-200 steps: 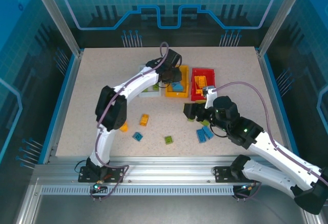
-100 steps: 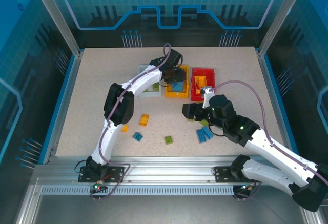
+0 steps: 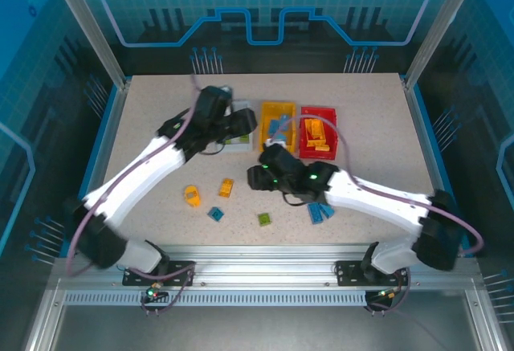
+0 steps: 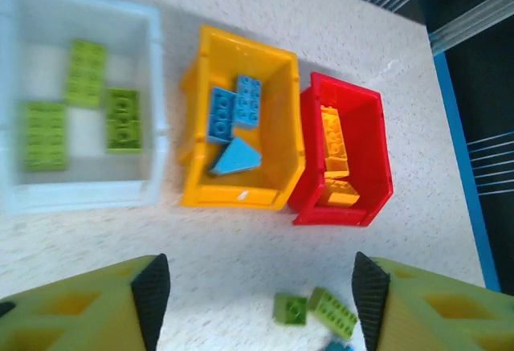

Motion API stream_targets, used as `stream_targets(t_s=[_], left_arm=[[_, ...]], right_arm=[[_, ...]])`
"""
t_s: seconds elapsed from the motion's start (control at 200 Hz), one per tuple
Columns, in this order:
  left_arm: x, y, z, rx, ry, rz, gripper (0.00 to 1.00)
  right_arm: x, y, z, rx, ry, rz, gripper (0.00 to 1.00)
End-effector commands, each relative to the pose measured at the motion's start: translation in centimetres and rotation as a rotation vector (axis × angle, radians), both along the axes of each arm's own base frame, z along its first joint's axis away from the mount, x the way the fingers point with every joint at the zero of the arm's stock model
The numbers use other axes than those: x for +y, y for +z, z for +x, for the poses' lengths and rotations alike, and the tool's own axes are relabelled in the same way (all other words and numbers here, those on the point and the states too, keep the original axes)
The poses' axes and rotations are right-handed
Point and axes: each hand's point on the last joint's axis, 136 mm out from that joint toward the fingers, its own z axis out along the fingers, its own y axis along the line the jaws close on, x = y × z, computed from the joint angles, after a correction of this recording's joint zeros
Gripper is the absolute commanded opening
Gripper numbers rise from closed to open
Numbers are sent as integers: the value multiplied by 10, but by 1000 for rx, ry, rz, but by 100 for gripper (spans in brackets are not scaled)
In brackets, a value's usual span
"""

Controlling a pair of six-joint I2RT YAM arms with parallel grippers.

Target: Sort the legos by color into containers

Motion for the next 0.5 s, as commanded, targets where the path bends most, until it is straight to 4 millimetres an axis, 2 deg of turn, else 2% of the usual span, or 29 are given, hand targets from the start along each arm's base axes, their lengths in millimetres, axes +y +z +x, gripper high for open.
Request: stream_targets(t_s=[0.0, 0.055, 0.12, 0.255, 0.495], left_arm=[[55, -23, -40, 10, 114, 114, 73], [79, -30, -62, 19, 151, 137, 75], [97, -38, -87, 27, 166, 144, 77], [120, -49, -131, 30, 178, 116, 82], [157, -58, -190, 78, 241, 84, 84]], right_arm=[[4, -33, -1, 117, -157, -115, 64], [15, -48, -1, 175, -196, -139, 64], [30, -62, 0, 224, -206, -150, 65], [61, -79, 5, 267, -201, -164, 66], [95, -111, 17, 325, -209, -188, 66]])
